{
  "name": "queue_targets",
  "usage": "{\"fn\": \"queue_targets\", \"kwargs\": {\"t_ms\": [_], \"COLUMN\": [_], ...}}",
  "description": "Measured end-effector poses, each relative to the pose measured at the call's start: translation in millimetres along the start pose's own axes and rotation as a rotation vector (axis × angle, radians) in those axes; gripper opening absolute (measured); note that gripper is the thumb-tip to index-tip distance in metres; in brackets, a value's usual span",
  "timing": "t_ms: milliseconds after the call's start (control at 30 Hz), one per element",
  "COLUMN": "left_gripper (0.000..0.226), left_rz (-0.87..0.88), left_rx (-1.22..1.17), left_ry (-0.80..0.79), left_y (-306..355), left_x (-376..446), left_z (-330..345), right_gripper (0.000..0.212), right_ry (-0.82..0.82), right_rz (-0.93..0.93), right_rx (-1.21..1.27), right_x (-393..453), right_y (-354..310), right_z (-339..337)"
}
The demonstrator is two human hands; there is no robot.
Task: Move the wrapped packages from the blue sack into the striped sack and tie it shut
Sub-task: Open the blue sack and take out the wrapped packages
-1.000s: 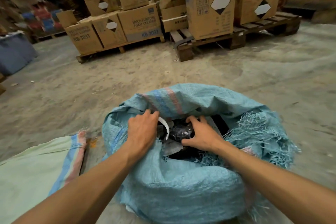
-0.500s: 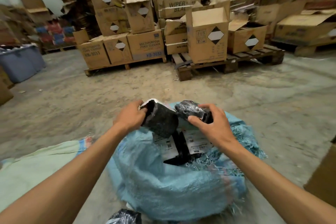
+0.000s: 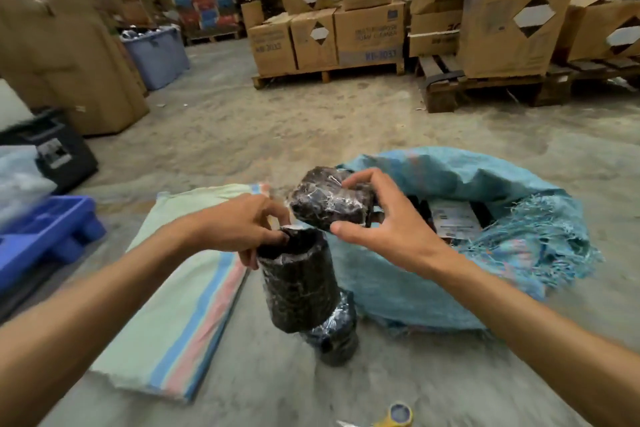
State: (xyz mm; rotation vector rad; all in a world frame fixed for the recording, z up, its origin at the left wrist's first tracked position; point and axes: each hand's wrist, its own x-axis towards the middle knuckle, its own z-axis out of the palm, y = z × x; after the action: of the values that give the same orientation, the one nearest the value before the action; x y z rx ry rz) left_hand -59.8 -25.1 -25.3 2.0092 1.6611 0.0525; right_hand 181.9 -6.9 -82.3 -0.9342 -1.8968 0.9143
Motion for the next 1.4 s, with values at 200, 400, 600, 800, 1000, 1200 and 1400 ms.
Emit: {"fn": "queue_targets", "kwargs": {"t_ms": [200, 400, 600, 800, 1000, 1200, 1400], "left_gripper": [0.009, 0.019, 0.032, 0.008, 0.020, 0.023, 0.024], "left_rz": [-0.127, -0.190, -0.128, -0.215, -0.299, -0.372, -0.385], "left_rx": [-0.170, -0.226, -0.227, -0.389, -0.462, -0.627, -0.789], "left_ry": [-0.116, -0.117, -0.006, 0.031, 0.101, 0.092, -0.061], "left_y": [-52.5, -94.3, -108.5, -101.2, -94.2, -110.1, -115.3], "left_x": [-46.5, -62.3, -64.9, -61.5, -52.8, -53.6, -55.9], "left_z": [71.8, 130.0, 163.4, 189.0, 183.5, 179.5, 180.8], "right_gripper": [0.058, 0.066, 0.067, 0.069, 0.071, 0.072, 0.078], "right_ry": [-0.207, -0.422, -0.520, -0.577, -0.586, -0.601, -0.612], "right_rz": [-0.115, -0.174, -0.307, -0.275, -0.260, -0.286, -0.234], "right_rx": [-0.074, -0.209, -0.392, -0.554, -0.679, -0.741, -0.732], "right_x": [-29.2, -60.3, -85.2, -106.5, -115.2, -115.1, -121.2], "right_y": [-5.6, 12.6, 15.0, 31.3, 44.0, 44.6, 50.9], "right_z": [54.2, 92.5, 110.1, 100.2, 101.0, 112.7, 124.1]}}
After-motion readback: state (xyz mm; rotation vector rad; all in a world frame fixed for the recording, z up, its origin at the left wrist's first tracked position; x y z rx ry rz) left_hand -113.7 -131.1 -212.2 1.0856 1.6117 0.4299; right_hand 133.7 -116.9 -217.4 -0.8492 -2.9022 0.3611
